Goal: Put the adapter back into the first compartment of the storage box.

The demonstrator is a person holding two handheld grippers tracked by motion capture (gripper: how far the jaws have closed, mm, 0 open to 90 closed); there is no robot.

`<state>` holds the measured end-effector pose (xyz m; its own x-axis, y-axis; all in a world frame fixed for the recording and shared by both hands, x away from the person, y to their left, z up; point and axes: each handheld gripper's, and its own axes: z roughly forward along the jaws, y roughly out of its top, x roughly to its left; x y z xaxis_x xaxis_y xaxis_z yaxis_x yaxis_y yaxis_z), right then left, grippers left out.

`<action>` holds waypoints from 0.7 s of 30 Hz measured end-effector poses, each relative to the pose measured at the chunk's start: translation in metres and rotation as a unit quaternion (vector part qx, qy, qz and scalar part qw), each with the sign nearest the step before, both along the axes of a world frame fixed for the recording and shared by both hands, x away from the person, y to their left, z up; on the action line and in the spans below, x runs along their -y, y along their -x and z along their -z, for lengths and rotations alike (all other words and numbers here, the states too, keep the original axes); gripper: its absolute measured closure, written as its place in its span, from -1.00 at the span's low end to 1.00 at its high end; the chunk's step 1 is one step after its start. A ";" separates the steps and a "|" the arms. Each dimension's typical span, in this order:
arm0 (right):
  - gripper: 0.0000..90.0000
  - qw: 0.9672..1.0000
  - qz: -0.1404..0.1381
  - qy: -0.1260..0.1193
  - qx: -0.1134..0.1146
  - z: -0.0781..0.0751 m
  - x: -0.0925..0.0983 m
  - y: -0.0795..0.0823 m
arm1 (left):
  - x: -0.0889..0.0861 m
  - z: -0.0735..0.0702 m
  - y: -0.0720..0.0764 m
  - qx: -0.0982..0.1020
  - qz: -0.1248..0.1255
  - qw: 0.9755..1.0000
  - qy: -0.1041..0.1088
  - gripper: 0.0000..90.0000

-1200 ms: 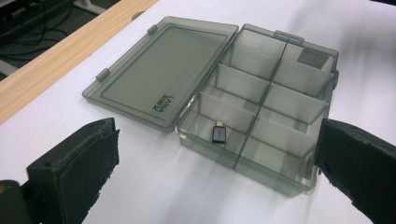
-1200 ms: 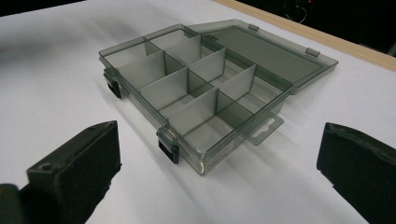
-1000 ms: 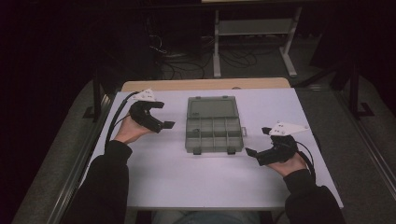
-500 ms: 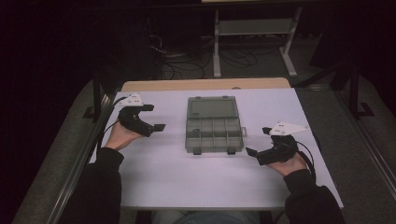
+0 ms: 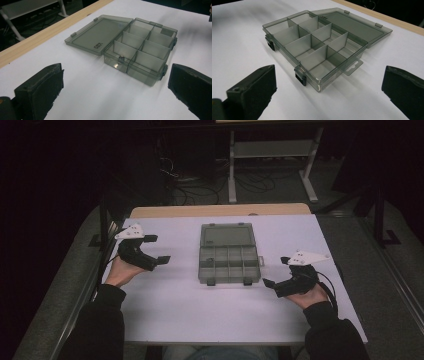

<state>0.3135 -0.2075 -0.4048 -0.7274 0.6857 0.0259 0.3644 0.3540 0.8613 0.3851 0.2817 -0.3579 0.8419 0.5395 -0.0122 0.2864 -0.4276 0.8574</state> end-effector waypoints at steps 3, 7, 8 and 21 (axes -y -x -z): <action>-1.00 1.000 0.000 0.001 0.000 0.000 0.000 0.000 | -0.004 0.003 0.004 -0.001 -0.006 1.000 0.000 -1.00; -1.00 1.000 0.001 0.002 0.000 0.001 0.000 0.000 | -0.010 0.006 0.008 -0.002 -0.015 1.000 -0.002 -1.00; -1.00 1.000 0.001 0.002 0.000 0.001 0.000 0.000 | -0.012 0.007 0.009 -0.002 -0.017 1.000 -0.002 -1.00; -1.00 1.000 0.001 0.003 0.001 0.001 0.000 0.000 | -0.032 0.016 0.022 0.002 -0.042 0.999 0.017 -1.00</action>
